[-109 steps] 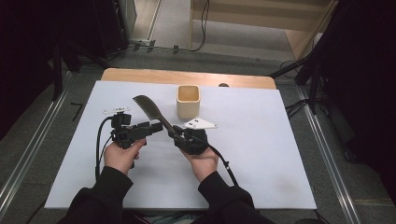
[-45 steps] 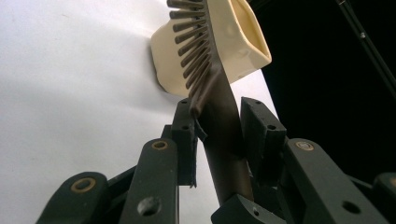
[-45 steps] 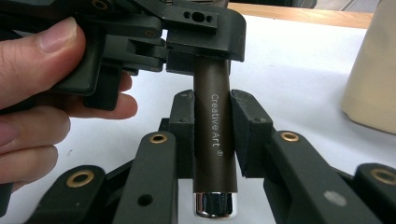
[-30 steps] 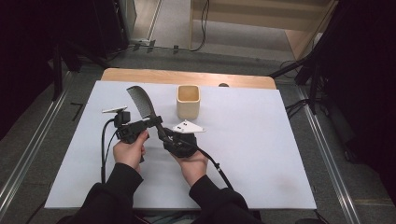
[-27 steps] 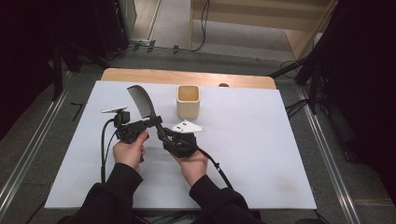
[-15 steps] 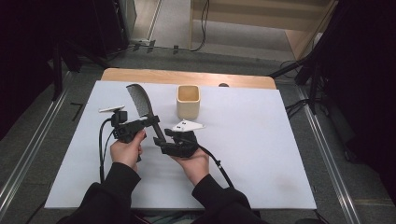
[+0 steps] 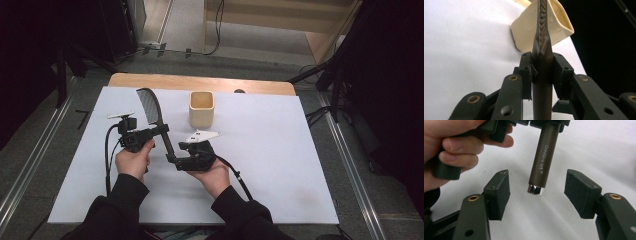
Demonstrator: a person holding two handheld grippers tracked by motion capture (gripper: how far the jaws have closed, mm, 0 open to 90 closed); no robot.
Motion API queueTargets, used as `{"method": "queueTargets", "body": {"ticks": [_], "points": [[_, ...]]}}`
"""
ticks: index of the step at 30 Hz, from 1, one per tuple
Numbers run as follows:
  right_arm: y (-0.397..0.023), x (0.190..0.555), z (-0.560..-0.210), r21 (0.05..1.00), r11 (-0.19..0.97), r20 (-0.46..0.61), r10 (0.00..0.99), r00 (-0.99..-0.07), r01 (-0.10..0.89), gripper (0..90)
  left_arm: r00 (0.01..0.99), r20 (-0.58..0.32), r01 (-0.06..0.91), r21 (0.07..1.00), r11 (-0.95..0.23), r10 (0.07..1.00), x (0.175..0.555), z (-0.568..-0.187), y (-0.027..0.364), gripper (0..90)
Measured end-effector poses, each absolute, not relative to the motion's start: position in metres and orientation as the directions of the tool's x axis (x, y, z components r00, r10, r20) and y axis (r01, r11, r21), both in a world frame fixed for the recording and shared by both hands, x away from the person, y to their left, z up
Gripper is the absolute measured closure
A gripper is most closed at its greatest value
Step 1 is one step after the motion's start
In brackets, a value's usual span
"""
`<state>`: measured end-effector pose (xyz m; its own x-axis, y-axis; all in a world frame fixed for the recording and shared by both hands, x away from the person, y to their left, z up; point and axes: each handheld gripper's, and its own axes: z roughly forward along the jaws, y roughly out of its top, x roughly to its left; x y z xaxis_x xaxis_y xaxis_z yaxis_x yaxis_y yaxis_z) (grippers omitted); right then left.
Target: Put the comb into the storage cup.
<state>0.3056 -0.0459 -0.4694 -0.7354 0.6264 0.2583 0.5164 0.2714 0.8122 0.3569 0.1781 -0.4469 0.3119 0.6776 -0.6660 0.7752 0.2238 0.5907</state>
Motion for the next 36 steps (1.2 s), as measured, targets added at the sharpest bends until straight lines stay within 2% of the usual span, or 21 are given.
{"method": "queueTargets", "body": {"ticks": [19, 26, 36], "points": [[-0.073, 0.303, -0.474, 0.799, 0.287, 0.275, 0.608, -0.745, 0.529, 33.1, 0.409, -0.565, 0.709, 0.691, 0.141, 0.717, 0.356, -0.445, 0.177, 72.4], [-0.081, 0.3, -0.474, 0.805, 0.285, 0.266, 0.61, -0.747, 0.52, 33.1, 0.469, -0.492, 0.662, 0.746, 0.078, 0.734, 0.353, -0.437, 0.171, 72.4], [-0.095, 0.299, -0.473, 0.809, 0.273, 0.282, 0.598, -0.751, 0.521, 33.0, 0.501, -0.463, 0.646, 0.762, 0.04, 0.731, 0.352, -0.434, 0.168, 72.4]]}}
